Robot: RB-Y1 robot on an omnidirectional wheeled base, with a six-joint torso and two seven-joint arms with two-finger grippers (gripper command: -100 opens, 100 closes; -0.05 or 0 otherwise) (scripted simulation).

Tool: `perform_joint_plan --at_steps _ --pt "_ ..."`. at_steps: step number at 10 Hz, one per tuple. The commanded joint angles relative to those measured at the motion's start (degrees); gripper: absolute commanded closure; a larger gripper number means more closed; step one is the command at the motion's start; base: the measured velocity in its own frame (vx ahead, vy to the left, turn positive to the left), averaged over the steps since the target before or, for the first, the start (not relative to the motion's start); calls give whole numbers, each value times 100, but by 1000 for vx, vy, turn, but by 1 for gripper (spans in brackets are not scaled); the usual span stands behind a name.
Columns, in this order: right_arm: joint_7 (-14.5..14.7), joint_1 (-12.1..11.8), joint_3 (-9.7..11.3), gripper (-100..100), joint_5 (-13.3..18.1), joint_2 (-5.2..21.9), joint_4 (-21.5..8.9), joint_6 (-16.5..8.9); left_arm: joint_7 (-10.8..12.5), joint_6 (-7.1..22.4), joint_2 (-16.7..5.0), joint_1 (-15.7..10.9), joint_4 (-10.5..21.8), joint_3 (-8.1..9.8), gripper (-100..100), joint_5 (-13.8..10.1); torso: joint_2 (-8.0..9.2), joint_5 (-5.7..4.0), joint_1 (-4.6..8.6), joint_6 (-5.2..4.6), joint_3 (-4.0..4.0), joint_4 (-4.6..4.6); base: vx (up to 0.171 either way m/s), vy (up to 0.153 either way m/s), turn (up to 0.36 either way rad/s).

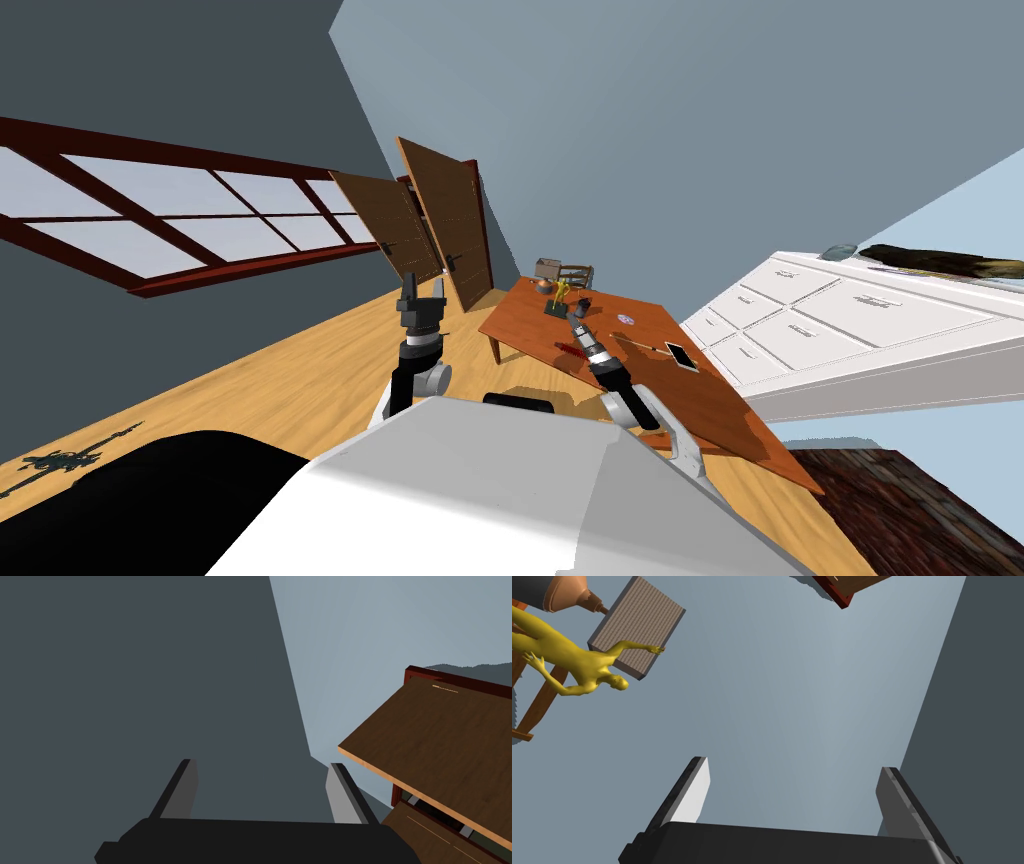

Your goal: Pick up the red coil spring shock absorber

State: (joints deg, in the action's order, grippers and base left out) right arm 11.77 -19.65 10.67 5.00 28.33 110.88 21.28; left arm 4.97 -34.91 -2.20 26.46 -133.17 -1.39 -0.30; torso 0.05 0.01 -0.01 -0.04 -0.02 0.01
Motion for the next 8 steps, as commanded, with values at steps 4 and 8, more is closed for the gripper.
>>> perform_joint_plan --at_steps 4,8 --pt "0 -1 0 -100 0 1 0 0 0 0 0 0 0 0 0 0 5 -1 4 0 -3 2 -2 -2 -7" --pt "115 -113 94 -100 187 329 -325 -143 0 0 0 0 0 0 0 0 0 2 -8 1 0 0 9 23 95"
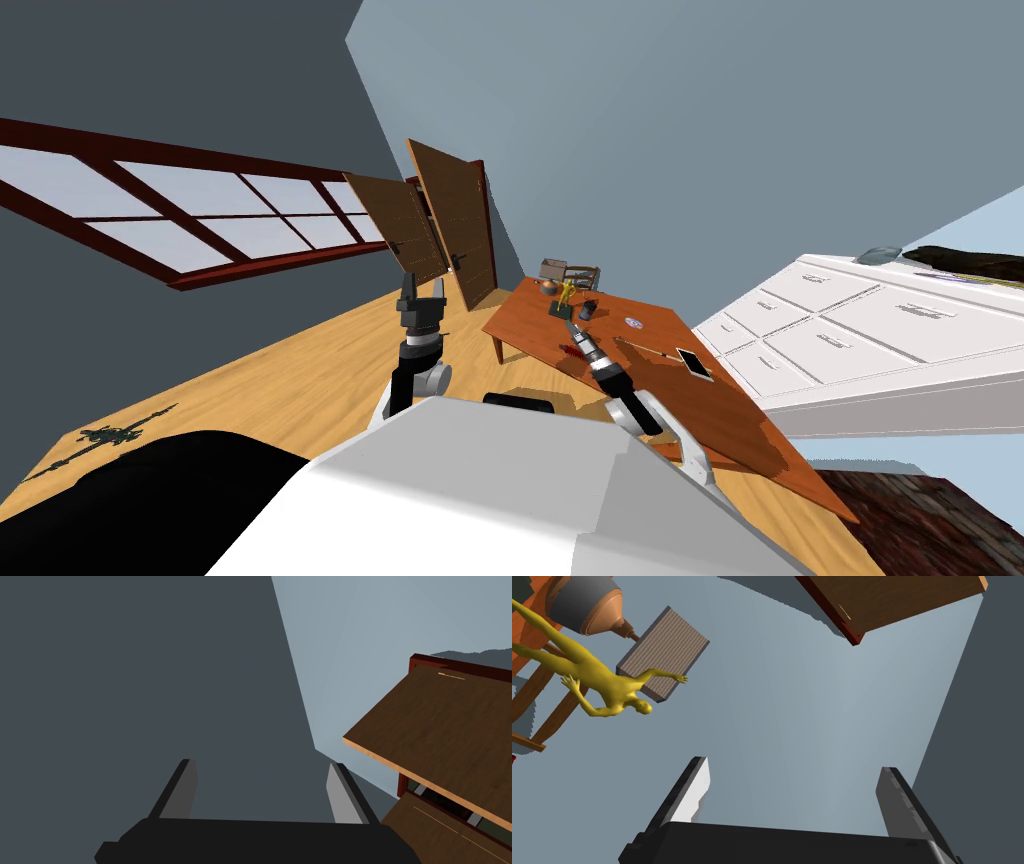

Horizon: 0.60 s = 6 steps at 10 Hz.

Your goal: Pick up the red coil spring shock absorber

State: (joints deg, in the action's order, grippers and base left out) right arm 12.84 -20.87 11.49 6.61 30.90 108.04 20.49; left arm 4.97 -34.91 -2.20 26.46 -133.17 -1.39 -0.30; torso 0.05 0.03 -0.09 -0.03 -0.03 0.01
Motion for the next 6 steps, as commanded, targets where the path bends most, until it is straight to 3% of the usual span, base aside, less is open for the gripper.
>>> perform_joint_plan --at_steps 1,3,6 --pt "40 -24 40 -100 84 177 -139 -109 0 0 0 0 0 0 0 0 0 0 0 0 0 0 5 31 105" --pt "75 -60 70 -100 149 293 -248 -159 0 0 0 0 0 0 0 0 1 1 -1 0 -1 0 5 23 83" --pt "188 -181 169 -100 371 705 -625 -335 0 0 0 0 0 0 0 0 0 0 1 1 0 0 6 31 125"
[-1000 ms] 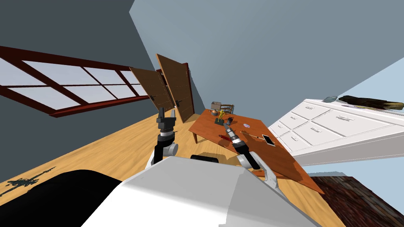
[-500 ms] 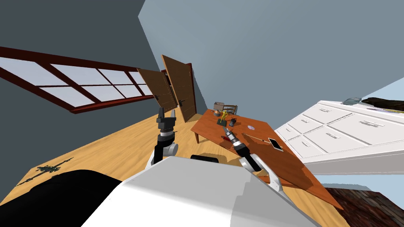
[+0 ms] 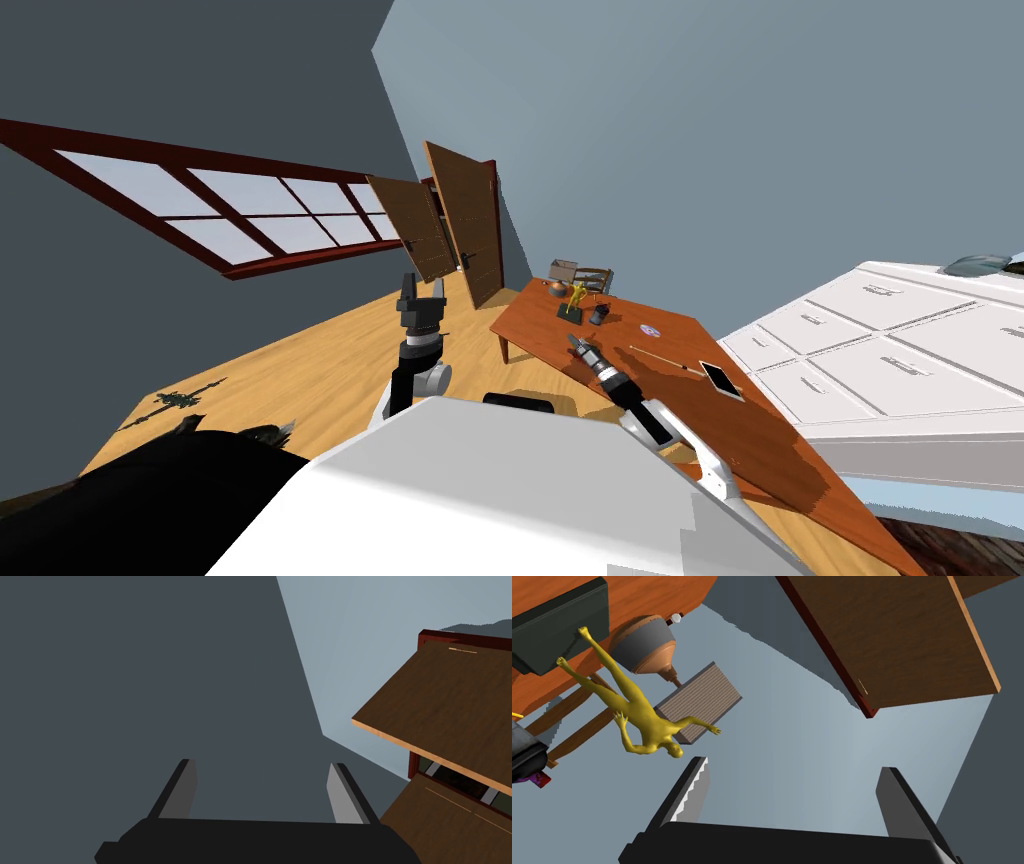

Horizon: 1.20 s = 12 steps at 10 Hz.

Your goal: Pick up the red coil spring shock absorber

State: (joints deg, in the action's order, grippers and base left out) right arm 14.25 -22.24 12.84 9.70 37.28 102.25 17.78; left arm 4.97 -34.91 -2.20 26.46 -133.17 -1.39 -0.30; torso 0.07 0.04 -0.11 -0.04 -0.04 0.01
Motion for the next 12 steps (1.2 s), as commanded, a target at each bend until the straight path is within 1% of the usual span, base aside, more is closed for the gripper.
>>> perform_joint_plan --at_steps 1,9,10,11,12 --pt "89 -86 70 -100 144 219 -183 -129 0 0 0 0 0 0 0 0 0 0 0 0 0 0 23 31 131" --pt "491 -449 433 -100 869 1466 -1385 -651 0 0 0 0 0 0 0 0 -11 0 0 1 6 -2 26 40 169" --pt "555 -493 490 -100 960 1599 -1540 -706 0 0 0 0 0 0 0 0 -7 1 -1 0 4 -1 10 42 190" --pt "555 -493 490 -100 960 1599 -1540 -706 0 0 0 0 0 0 0 0 -2 2 -2 -1 1 0 15 13 59" --pt "623 -537 551 -100 1050 1723 -1693 -756 0 0 0 1 0 1 0 0 -2 -1 5 -1 1 1 15 23 104"
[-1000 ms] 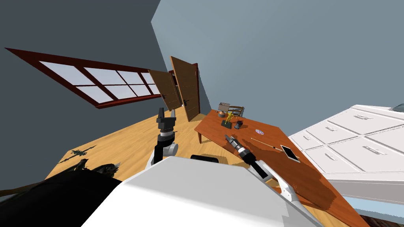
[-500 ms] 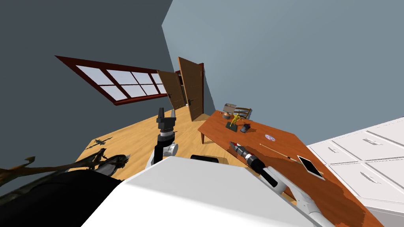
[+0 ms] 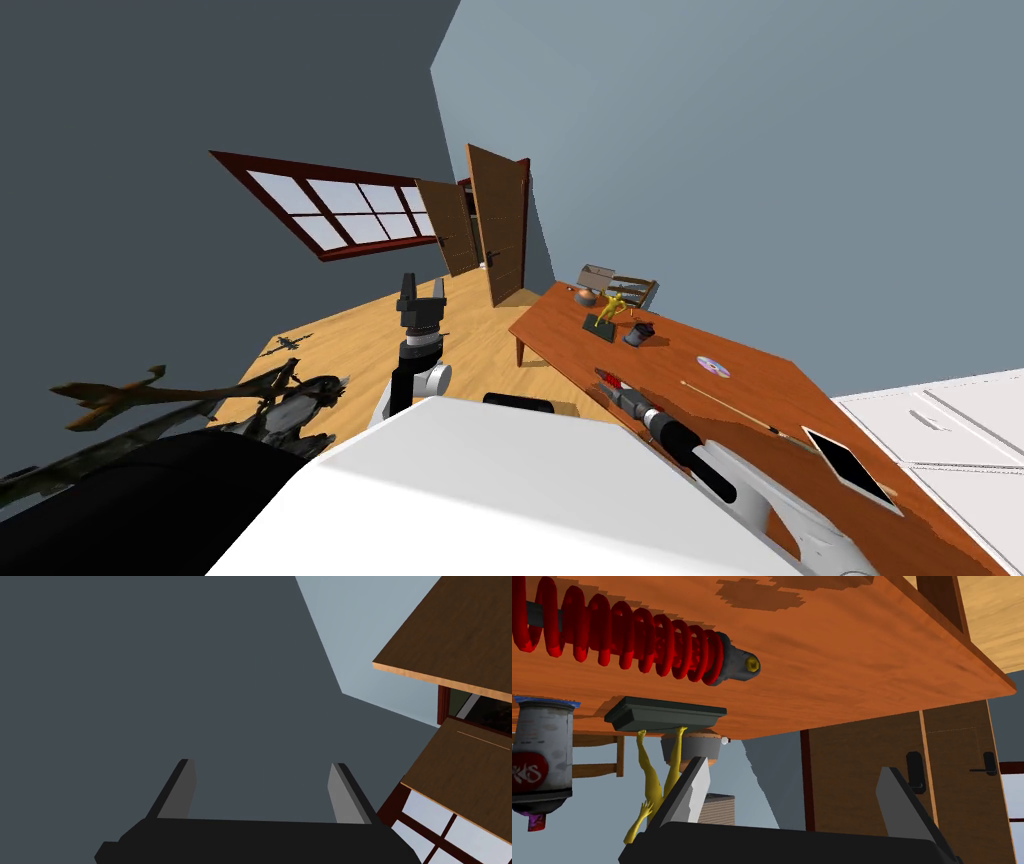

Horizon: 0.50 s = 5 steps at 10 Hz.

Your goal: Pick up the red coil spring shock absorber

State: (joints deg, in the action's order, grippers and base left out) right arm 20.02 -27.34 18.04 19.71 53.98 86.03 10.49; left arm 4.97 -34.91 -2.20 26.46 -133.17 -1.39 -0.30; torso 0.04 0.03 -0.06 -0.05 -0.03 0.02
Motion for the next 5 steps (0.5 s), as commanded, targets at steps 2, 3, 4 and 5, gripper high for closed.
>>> perform_joint_plan --at_steps 2,3,4,5 --pt "191 -112 160 -100 224 272 -371 -115 0 0 0 0 0 0 0 0 1 2 -7 3 0 0 18 45 213" --pt "191 -112 160 -100 224 272 -371 -115 0 0 0 0 0 0 0 0 -2 2 -10 0 1 0 18 13 61" --pt "267 -152 227 -100 308 368 -517 -152 0 0 0 0 0 0 0 0 0 1 0 -2 0 0 10 20 117" --pt "346 -190 294 -100 390 455 -659 -186 0 0 0 0 0 0 0 0 2 0 0 0 -1 1 24 29 188"
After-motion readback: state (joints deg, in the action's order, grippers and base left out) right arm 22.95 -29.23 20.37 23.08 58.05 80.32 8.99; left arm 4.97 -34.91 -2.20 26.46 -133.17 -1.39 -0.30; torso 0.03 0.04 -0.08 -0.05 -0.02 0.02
